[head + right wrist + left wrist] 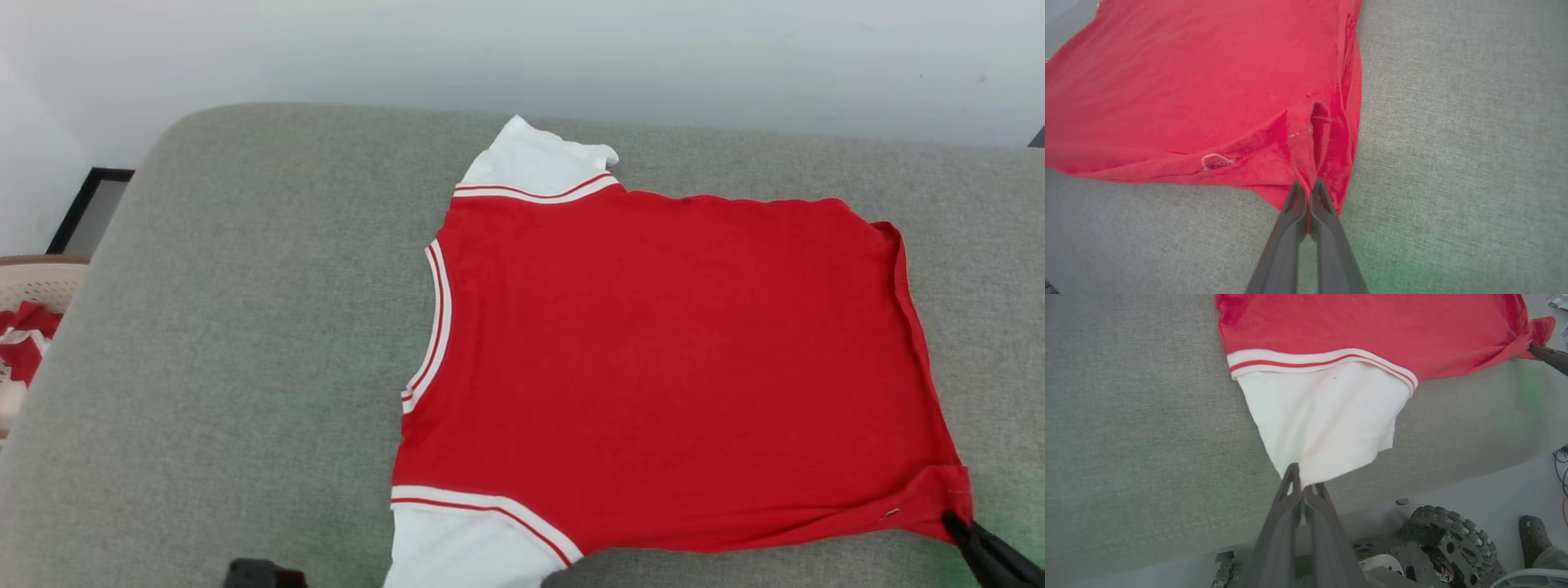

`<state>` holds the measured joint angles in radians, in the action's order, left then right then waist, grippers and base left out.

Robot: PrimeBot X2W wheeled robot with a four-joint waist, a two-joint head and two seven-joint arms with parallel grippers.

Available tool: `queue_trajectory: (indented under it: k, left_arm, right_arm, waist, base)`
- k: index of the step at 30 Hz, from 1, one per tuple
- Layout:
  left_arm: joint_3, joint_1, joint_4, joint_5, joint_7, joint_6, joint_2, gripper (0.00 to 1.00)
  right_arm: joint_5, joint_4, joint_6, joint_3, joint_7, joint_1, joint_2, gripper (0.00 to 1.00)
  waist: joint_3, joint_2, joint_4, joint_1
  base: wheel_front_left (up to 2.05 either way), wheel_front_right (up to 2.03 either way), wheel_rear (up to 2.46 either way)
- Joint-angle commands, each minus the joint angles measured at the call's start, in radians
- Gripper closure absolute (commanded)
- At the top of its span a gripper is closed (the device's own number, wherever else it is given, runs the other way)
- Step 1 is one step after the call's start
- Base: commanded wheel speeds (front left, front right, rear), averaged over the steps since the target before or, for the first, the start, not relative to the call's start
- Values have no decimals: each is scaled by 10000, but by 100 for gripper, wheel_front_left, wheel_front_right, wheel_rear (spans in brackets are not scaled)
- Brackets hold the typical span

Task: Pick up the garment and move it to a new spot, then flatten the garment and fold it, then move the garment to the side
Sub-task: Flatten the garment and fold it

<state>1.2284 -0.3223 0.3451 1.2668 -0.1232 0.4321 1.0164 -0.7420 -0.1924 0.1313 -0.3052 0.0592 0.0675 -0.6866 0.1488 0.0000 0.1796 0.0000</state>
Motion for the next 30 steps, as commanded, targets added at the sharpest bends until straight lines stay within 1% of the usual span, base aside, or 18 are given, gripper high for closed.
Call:
queue_trajectory:
  k: [1, 4, 7, 11, 15, 18, 22, 26, 30]
  left_arm:
    - [-116, -93, 56, -102, -50, 145, 246, 100]
    - [-237, -284, 113, -215, -73, 193, 417, 100]
    - [-405, -653, 148, -527, 12, 209, 818, 100]
    - [-617, -1493, 152, -1098, 386, -34, 1210, 100]
    - [-851, -2600, -52, -1789, 999, -440, 1406, 100]
    - [-1001, -3475, -434, -2225, 1477, -903, 1239, 100]
    - [-1088, -4470, -1382, -2546, 1941, -1790, 700, 100]
    - [-1019, -5197, -2744, -2663, 2223, -2700, -103, 100]
    - [-864, -5679, -4124, -2539, 2460, -3528, -996, 100]
  right_arm:
    - [239, 389, -10, 364, -218, 270, 250, 100]
    - [432, 751, -10, 625, -477, 425, 443, 100]
    - [576, 1308, -10, 969, -905, 417, 714, 100]
    - [749, 1890, -10, 1351, -1454, 87, 1037, 100]
    - [831, 2183, -10, 1668, -2006, -442, 1305, 100]
    - [999, 2194, -10, 1835, -2450, -984, 1419, 100]
    - [1275, 1876, -10, 1945, -3040, -1789, 1608, 100]
    - [1621, 1416, -10, 1920, -3579, -2573, 1808, 100]
    - [1809, 883, -10, 1925, -3997, -3133, 2021, 100]
  waist:
    - [67, 0, -76, 0]
    - [106, 0, -145, 0]
    - [182, 0, -289, 0]
    - [297, 0, -409, 0]
    - [451, 0, -504, 0]
    - [609, 0, -540, 0]
    - [875, 0, -592, 0]
    - [1169, 0, -575, 0]
    - [1419, 0, -523, 0]
  base:
    - [0, 0, 0]
    - [0, 0, 0]
    - [0, 0, 0]
    - [0, 0, 0]
    - [0, 0, 0]
    - [0, 0, 0]
    - [0, 0, 0]
    - [0, 0, 0]
    - [0, 0, 0]
